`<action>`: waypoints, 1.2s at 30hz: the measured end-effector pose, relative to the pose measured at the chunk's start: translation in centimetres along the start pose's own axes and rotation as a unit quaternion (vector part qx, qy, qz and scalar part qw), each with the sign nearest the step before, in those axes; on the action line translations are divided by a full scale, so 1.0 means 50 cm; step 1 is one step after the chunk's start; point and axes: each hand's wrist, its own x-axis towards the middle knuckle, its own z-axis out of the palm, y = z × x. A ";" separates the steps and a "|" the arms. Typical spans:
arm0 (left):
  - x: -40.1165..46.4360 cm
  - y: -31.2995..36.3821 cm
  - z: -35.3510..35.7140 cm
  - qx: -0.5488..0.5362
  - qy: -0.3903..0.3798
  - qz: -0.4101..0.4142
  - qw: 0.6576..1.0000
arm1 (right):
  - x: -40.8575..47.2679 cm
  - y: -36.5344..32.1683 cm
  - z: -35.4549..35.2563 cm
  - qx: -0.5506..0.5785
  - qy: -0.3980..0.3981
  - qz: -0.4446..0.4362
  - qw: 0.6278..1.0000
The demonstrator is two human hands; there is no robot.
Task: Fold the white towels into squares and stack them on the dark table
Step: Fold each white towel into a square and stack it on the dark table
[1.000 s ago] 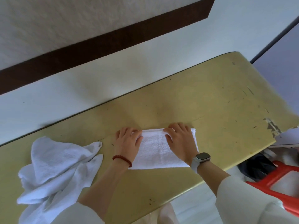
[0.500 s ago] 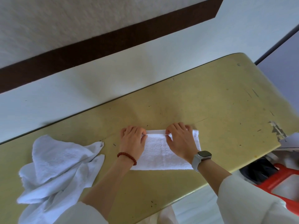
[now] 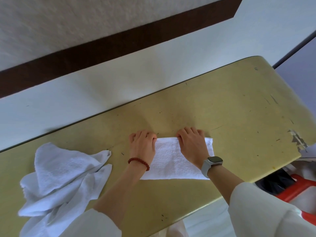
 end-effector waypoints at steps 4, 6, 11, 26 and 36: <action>0.005 -0.003 0.001 0.000 -0.003 0.009 1.000 | 0.004 0.002 0.001 -0.003 0.003 -0.010 1.000; 0.002 -0.004 0.000 0.002 0.032 0.021 0.999 | 0.003 0.002 -0.009 0.001 0.024 -0.015 1.000; -0.067 -0.011 0.003 0.046 0.045 0.098 0.993 | -0.070 -0.007 -0.033 -0.019 0.032 -0.095 0.995; -0.119 -0.026 0.051 0.134 -0.101 0.071 0.983 | -0.114 0.050 -0.020 -0.032 -0.175 -0.052 0.983; -0.155 0.011 0.004 0.095 -0.010 0.271 0.958 | -0.118 0.111 -0.074 0.035 -0.069 0.013 0.997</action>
